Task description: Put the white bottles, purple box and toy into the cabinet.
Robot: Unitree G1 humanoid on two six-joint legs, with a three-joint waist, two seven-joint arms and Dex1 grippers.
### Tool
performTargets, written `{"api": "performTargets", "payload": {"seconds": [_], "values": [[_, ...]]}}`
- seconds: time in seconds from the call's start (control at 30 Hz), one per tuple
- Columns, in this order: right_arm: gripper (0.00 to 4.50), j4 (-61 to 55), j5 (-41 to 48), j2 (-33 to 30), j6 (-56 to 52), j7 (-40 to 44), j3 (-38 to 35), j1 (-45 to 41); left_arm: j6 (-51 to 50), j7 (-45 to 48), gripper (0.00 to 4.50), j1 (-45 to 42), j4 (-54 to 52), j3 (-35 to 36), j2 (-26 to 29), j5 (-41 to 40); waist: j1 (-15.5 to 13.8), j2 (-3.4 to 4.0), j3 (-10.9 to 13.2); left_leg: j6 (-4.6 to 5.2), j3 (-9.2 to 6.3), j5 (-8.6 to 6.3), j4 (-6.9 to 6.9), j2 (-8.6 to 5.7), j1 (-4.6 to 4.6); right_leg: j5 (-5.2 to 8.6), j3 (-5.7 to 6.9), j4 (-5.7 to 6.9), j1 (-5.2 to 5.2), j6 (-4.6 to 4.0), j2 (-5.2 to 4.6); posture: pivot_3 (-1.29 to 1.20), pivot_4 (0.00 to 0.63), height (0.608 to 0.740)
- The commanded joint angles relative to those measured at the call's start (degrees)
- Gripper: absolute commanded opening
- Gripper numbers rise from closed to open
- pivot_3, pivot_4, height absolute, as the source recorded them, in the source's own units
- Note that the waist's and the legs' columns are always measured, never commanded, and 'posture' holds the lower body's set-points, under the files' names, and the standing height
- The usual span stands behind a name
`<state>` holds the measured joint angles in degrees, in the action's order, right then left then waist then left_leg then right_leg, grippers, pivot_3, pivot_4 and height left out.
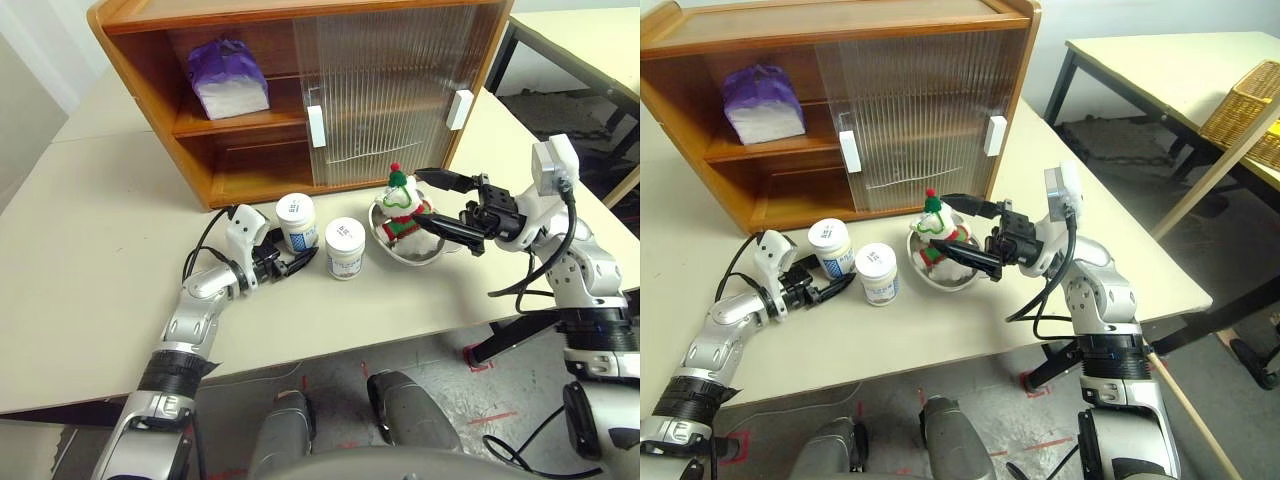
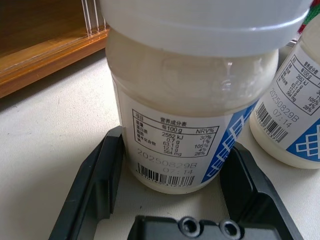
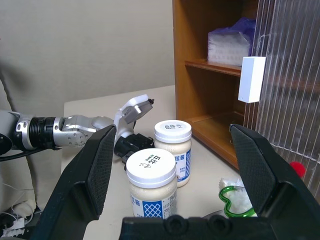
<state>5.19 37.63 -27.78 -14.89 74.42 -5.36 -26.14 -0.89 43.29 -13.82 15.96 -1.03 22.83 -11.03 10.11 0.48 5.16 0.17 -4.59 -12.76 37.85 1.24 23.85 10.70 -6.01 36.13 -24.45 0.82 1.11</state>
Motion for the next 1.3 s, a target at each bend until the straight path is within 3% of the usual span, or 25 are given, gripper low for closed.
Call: {"api": "performTargets", "payload": {"seconds": [0.03, 0.37, 0.73, 0.93, 1.3], "values": [[4.5, 0.2, -0.2, 0.0, 0.1, 0.4, 0.2, 0.3, 0.3, -1.5, 3.13, 1.3, -0.8, 1.5, -0.2, -0.6, 0.0, 0.0, 0.0, 0.0, 0.0, 0.0, 0.0, 0.0, 0.0, 0.01, 0.0, 0.0, 0.0, 0.02, 0.0, -0.24, 0.101, 0.74], [4.5, 2.0, -0.7, 1.1, 0.6, 0.9, 0.9, -0.7, 0.6, -11.3, 3.13, -6.4, 4.8, 6.4, -0.1, 0.7, -0.6, -0.01, 0.0, 0.01, -0.03, 0.01, -0.03, 0.03, 0.04, 0.02, 0.07, 0.0, -0.03, 0.04, 0.07, -0.22, 0.107, 0.74], [4.5, 1.9, -0.7, 1.3, 0.5, 1.0, 0.7, -0.6, 3.8, -18.1, 3.13, -21.8, 24.8, 5.4, -1.1, 5.5, -1.3, -0.08, 0.1, 0.04, -0.01, 0.02, -0.05, 0.02, 0.05, -0.22, 0.04, -0.01, -0.04, -0.34, 0.07, -0.24, 0.108, 0.74], [4.5, 1.5, -0.8, 1.3, 0.6, 0.6, 0.6, -0.4, 8.3, -20.3, 3.13, -29.6, 36.2, 5.3, -1.6, 7.6, -1.3, -0.12, 0.1, 0.08, 0.02, 0.05, -0.01, -0.01, 0.08, -0.27, 0.01, -0.1, 0.01, -0.13, 0.07, -0.25, 0.11, 0.74], [4.5, 1.4, -0.7, 1.3, 0.4, 0.4, 0.6, -0.8, 10.6, -23.1, 3.13, -35.2, 45.9, 6.6, -3.2, 7.9, -1.0, -0.19, 0.1, 0.18, 0.05, 0.12, -0.01, -0.53, 0.1, -0.17, 0.0, -0.19, 0.03, 0.45, 0.08, -0.26, 0.112, 0.74]]}}
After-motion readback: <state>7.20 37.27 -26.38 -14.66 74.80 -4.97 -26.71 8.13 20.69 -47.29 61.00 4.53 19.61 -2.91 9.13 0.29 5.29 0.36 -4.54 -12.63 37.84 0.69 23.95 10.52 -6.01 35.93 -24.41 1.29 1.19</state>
